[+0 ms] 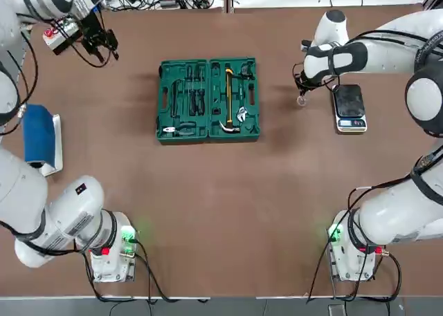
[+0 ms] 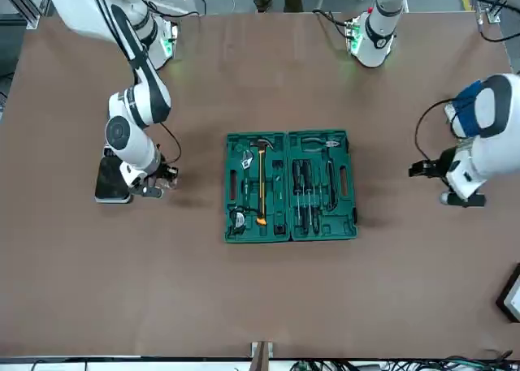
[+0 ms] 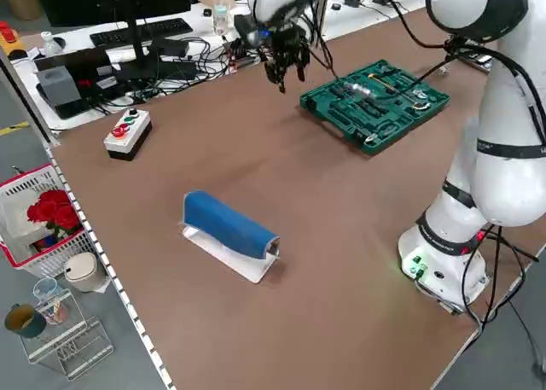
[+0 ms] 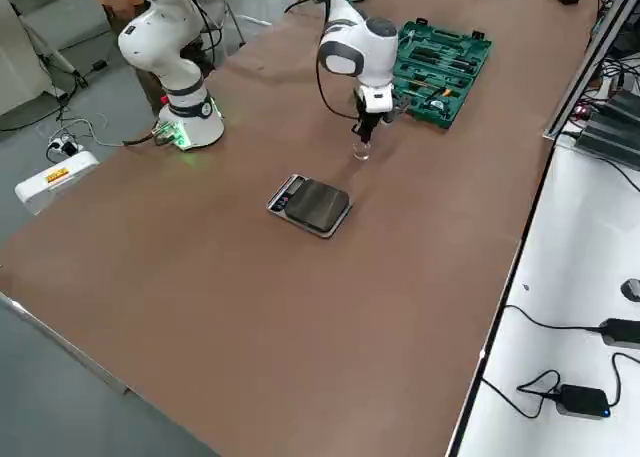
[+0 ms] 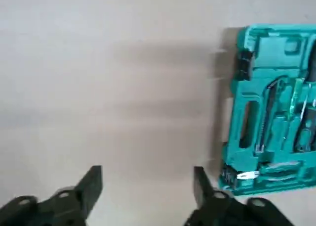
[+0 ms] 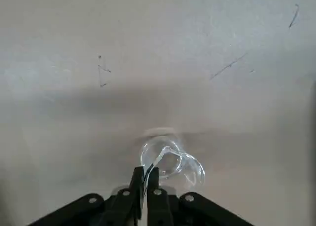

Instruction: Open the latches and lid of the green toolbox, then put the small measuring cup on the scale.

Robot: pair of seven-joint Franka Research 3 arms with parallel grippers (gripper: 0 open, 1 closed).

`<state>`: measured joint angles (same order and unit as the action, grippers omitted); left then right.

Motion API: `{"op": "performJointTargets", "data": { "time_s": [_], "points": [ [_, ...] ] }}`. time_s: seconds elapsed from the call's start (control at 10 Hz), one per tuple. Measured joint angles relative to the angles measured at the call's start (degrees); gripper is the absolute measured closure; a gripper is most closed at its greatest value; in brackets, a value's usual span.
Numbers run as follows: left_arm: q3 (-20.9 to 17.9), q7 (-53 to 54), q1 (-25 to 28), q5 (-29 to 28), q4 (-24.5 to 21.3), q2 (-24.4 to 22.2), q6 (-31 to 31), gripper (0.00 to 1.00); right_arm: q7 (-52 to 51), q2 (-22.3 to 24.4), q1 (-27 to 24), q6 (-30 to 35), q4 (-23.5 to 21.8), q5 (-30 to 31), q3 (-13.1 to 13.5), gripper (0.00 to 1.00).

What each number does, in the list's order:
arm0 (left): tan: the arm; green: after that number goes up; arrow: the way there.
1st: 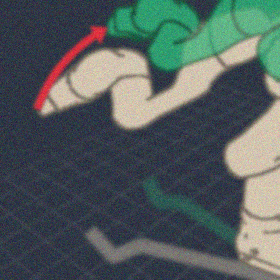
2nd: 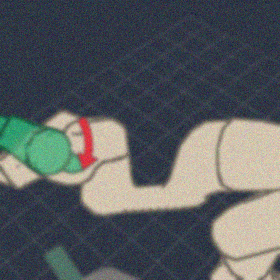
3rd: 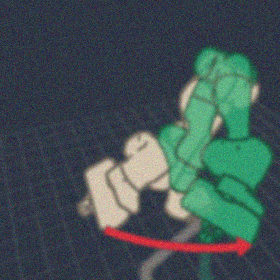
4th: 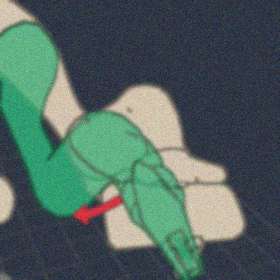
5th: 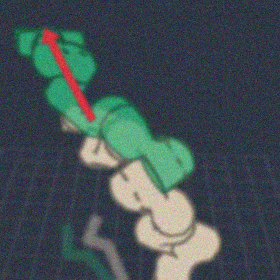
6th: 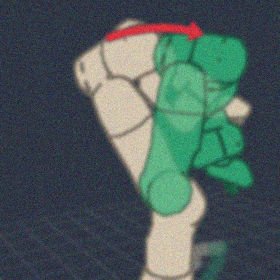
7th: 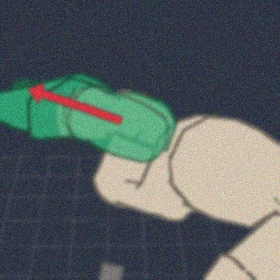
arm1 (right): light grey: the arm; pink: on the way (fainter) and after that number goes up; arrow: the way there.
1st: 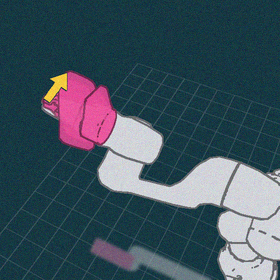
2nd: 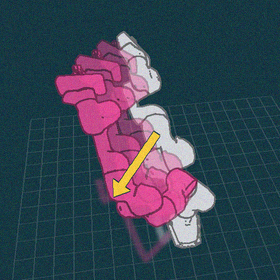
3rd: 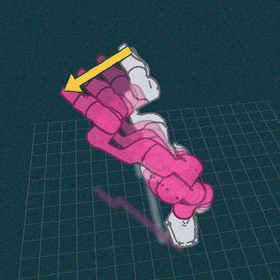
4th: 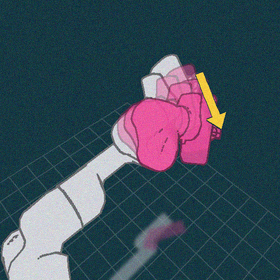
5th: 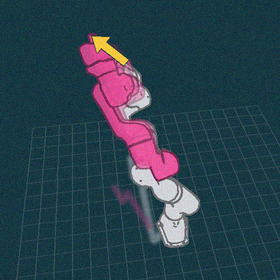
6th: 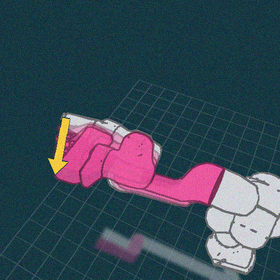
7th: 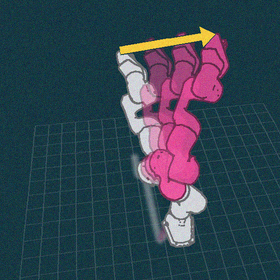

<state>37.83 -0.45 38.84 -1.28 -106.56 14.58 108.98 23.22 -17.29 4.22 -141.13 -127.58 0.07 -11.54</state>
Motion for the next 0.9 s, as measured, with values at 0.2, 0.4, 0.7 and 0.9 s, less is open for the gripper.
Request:
{"op": "performJointTargets", "data": {
  "time_s": [0.2,0.4,0.7,0.9],
  "points": [
    [-0.7,-2.3,-2.6,-0.1,3.3,-2.9,-1.7,0.0,0.1,0.8,-0.1,3.3,1.1,2.1,0.1,0.93],
    [-7.4,-4.1,-10.8,-0.1,9.5,-4.9,-8.6,0.0,0.3,3.6,-0.6,8.1,1.4,7.3,0.3,0.93],
    [-22.4,-9.6,-26.2,-0.1,13.0,-10.6,-12.6,0.0,-6.5,9.6,-1.5,11.9,-1.0,10.1,4.1,0.93],
    [-24.9,-14.3,-29.8,-0.1,13.4,-13.8,-13.8,0.0,-15.8,11.7,-1.9,8.0,-4.9,11.6,10.1,0.93]
  ]
}}
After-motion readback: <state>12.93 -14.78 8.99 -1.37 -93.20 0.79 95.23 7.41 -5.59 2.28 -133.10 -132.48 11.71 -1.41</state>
